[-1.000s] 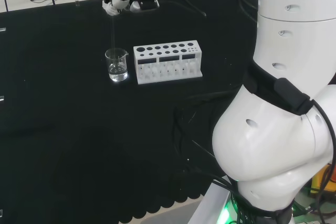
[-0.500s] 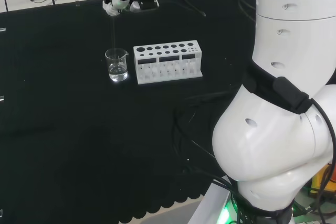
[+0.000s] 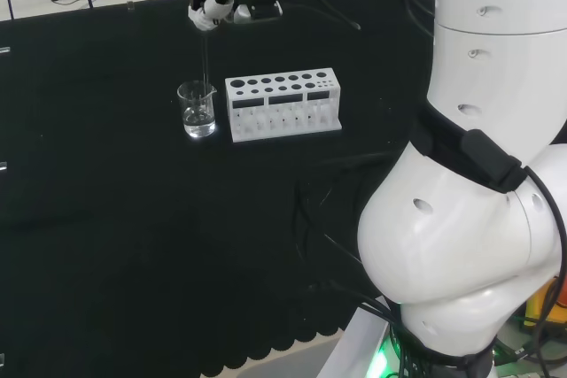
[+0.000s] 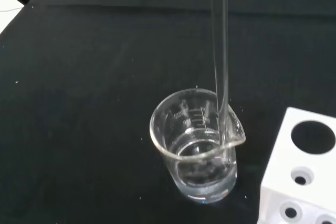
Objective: Stir in the beaker to the left of the white test tube rack with the glass rod.
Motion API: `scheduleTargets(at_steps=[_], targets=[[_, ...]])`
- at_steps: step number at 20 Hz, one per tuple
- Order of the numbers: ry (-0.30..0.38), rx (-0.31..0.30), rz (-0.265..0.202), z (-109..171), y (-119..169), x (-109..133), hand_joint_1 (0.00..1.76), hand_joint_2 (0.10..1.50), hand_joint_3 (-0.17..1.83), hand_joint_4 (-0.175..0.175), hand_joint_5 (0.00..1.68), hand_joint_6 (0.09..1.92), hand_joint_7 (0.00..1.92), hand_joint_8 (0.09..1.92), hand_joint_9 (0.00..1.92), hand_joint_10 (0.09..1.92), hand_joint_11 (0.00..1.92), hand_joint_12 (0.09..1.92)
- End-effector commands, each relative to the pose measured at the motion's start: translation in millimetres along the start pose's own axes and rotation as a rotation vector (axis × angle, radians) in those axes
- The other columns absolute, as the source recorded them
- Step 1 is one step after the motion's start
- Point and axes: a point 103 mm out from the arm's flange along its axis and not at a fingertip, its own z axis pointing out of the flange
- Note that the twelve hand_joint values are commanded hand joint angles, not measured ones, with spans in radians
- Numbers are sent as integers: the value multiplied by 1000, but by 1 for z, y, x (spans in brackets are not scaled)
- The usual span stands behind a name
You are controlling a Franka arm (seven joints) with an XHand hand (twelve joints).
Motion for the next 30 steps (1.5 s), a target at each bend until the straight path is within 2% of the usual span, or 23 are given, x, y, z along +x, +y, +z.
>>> scheduleTargets(at_steps=[1,5,11,17,22,24,30], targets=[[-11,-10,-2,3,-12,8,1326,1057,-175,-175,1419,87,1322,741,1605,773,1680,425],[-8,2,-18,7,-16,22,1326,1057,-175,-175,1420,87,1321,741,1604,773,1680,425],[-13,24,-52,17,-2,46,1326,1057,-175,-175,1420,87,1322,740,1603,774,1679,425],[-28,7,-72,4,13,63,1326,1057,-175,-175,1420,87,1322,740,1603,774,1679,425],[-12,6,-25,0,17,35,1326,1057,-175,-175,1421,87,1322,739,1601,775,1679,425],[-12,1,14,-3,13,13,1326,1057,-175,-175,1421,87,1323,739,1601,775,1679,425],[-9,-11,53,-10,6,-10,1326,1057,-175,-175,1421,87,1323,738,1601,776,1678,425]])
